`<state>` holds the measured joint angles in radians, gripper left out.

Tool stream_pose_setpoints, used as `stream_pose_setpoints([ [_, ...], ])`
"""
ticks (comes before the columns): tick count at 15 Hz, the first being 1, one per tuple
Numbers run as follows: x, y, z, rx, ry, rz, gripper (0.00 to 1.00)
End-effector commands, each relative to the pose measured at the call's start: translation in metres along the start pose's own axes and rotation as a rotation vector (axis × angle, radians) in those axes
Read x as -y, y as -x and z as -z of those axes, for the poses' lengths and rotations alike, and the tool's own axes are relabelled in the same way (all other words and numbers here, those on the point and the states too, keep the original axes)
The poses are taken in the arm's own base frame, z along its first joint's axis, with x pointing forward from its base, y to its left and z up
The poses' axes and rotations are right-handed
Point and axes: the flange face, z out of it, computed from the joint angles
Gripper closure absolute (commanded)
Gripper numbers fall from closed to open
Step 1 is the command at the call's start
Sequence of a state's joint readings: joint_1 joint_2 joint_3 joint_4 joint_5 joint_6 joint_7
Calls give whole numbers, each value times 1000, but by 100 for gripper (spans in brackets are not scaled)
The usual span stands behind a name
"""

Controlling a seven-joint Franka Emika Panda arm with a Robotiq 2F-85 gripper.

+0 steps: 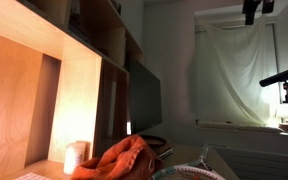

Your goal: Take a bandaid and put it in the glass

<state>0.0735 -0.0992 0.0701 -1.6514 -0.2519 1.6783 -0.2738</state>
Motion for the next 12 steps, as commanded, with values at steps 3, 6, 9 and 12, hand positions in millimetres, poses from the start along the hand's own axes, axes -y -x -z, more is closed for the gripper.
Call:
stream_pose_setpoints([
  [3, 14, -45, -34, 128, -37, 88, 0],
  [6, 20, -60, -64, 205, -37, 99, 0],
  [9, 23, -70, -84, 263, -33, 115, 0],
  [12, 25, -69, -95, 246, -40, 108, 0],
])
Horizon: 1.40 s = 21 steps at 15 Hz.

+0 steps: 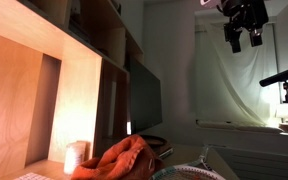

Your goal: Take a bandaid and put it in the glass

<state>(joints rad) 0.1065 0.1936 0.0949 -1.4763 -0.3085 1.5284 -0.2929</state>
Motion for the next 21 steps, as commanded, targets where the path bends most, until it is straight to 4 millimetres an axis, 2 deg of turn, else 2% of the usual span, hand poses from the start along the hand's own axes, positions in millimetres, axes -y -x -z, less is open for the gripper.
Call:
stream_pose_setpoints([
  [1, 0, -1, 0, 3, -1, 0, 0],
  [6, -1, 0, 6, 1, -1, -2, 0],
  [21, 0, -1, 4, 4, -2, -1, 0],
])
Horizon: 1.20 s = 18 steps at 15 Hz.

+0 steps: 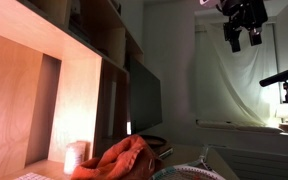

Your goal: Take a bandaid and put it in the glass

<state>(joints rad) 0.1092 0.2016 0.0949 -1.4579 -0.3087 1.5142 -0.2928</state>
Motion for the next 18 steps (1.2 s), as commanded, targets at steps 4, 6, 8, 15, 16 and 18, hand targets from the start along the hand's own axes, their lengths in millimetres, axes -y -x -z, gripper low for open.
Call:
stream_pose_setpoints([
  [4, 7, -18, 13, -97, 52, 65, 0],
  [6, 12, -28, 19, -165, 76, 109, 0],
  [8, 17, -39, 27, -245, 94, 172, 0],
  [15, 40, -74, 20, -284, -60, 442, 0],
  [16, 42, -80, 18, -269, -68, 465, 0],
  [18, 46, -91, 13, -227, -77, 503, 0],
])
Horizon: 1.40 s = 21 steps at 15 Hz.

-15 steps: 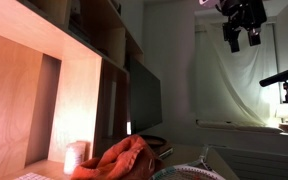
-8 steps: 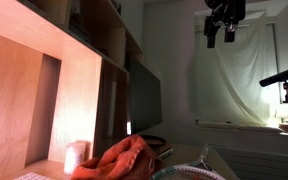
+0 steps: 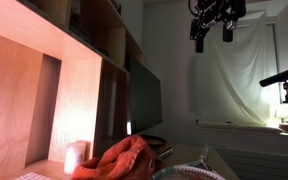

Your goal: Take a bandaid and put it in the glass

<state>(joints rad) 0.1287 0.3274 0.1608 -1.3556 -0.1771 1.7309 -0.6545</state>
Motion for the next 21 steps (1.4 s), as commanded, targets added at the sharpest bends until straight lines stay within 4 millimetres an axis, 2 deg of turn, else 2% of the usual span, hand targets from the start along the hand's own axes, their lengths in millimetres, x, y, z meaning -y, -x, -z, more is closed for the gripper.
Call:
stream_pose_setpoints([
  [1, -7, -21, -5, 54, -45, 58, 0],
  [5, -9, -41, -15, 130, -37, 84, 0],
  [11, -14, -78, -25, 130, 129, 141, 0],
  [16, -17, -80, -44, 194, 107, 219, 0],
  [18, -24, -82, -49, 157, 118, 241, 0],
  [21, -28, -79, -53, 167, 111, 211, 0],
])
